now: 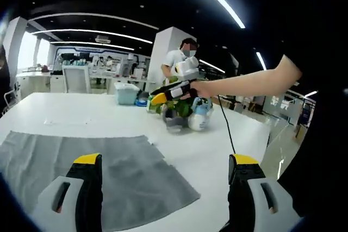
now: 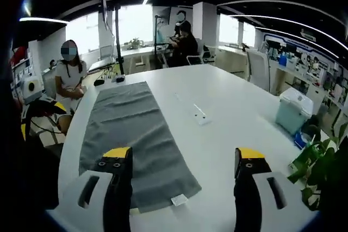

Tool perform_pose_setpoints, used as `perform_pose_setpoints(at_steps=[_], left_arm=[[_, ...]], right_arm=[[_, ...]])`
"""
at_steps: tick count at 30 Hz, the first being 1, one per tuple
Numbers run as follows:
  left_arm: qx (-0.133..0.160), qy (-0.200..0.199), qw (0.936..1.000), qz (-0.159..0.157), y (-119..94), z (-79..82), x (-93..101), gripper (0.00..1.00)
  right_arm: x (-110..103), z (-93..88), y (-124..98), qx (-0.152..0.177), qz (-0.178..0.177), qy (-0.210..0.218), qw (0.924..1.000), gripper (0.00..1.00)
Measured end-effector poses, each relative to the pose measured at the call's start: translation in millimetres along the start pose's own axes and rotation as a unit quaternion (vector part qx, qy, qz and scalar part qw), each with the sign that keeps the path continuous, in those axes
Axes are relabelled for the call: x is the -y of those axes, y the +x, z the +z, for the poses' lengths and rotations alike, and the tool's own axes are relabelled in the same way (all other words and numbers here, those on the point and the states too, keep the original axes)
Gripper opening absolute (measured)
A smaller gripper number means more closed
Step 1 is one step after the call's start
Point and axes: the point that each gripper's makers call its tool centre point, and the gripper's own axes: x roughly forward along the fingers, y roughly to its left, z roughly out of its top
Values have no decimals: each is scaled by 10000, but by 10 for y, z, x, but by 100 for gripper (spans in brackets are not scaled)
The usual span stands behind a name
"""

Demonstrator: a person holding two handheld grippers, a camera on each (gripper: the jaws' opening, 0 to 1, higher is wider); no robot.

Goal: Fold the towel on the table until its edges align and the towel forms a compact rectangular stack.

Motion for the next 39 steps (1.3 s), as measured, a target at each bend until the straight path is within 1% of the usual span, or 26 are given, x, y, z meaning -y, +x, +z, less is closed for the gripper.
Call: perform_pose_setpoints(at_steps=[1,2,5,6,7,9,11,12,13,14,15,16,18,19,20,22,24,25,26,27,28,30,32,36,38,39], left_arm=[[-150,-18,9999,38,22,-76,-5,99],[-189,-11,9998,27,37,-107,3,99],[-311,123,9994,-38,93,-187,52,99],[-365,173,9992,-71,110,-214,68,99],[-493,249,9984,-156,140,-266,102,99],[-560,391,9972,-292,199,-316,166,99],[-672,543,9953,-443,247,-377,221,99],[-700,703,9935,-567,285,-409,259,99],[-729,823,9916,-674,310,-434,289,99],[-751,878,9907,-722,320,-446,302,99],[-861,1171,9857,-851,371,-497,324,98],[-982,1360,9816,-911,408,-534,329,96],[-1060,1555,9761,-1087,472,-548,383,92],[-1035,1591,9757,-1100,502,-534,400,90],[-1006,1601,9756,-1114,529,-522,417,88],[-942,1507,9765,-1216,600,-506,478,86],[-979,1376,9774,-1275,675,-547,526,83],[-1049,1373,9758,-1336,710,-597,563,80],[-1078,1401,9748,-1363,733,-626,584,77],[-1150,1444,9721,-1447,754,-678,626,73],[-1190,1445,9709,-1492,760,-703,647,70],[-1322,1424,9669,-1654,777,-775,723,64],[-1443,1387,9641,-1744,797,-853,759,58],[-1601,1328,9610,-1823,830,-987,791,49],[-1604,1420,9603,-1788,829,-1042,801,34],[-1599,1597,9581,-1759,827,-1092,798,26]], right_arm=[[-9,-26,21,-45,23,-27,10000,74],[-17,-106,71,-201,19,-130,9997,73],[-70,-212,188,-386,51,-541,9978,75],[-113,-268,229,-518,129,-557,9970,73],[-57,-323,274,-599,165,-552,9965,71],[-3,-376,329,-646,204,-542,9962,71],[52,-440,368,-725,202,-418,9963,71],[85,-473,379,-770,175,-326,9963,70],[94,-520,391,-846,143,-211,9961,69],[151,-583,404,-932,100,-141,9955,69],[209,-646,416,-1018,57,-71,9948,68],[241,-674,419,-1031,32,-9,9947,67],[191,-687,416,-930,92,228,9954,68],[174,-688,415,-914,94,279,9954,68],[210,-718,407,-927,49,354,9951,67],[256,-774,405,-956,-51,407,9946,63],[288,-862,417,-1072,-137,504,9929,58],[291,-893,433,-1101,-166,539,9923,56],[316,-966,436,-1203,-235,679,9901,54],[317,-987,457,-1192,-231,693,9902,52],[333,-1033,469,-1203,-278,805,9891,51],[315,-1088,504,-1172,-228,960,9882,50],[315,-1157,529,-1249,-242,954,9873,49],[340,-1254,552,-1362,-285,898,9862,42],[355,-1286,568,-1383,-285,922,9857,39],[359,-1306,581,-1419,-291,934,9850,37]])
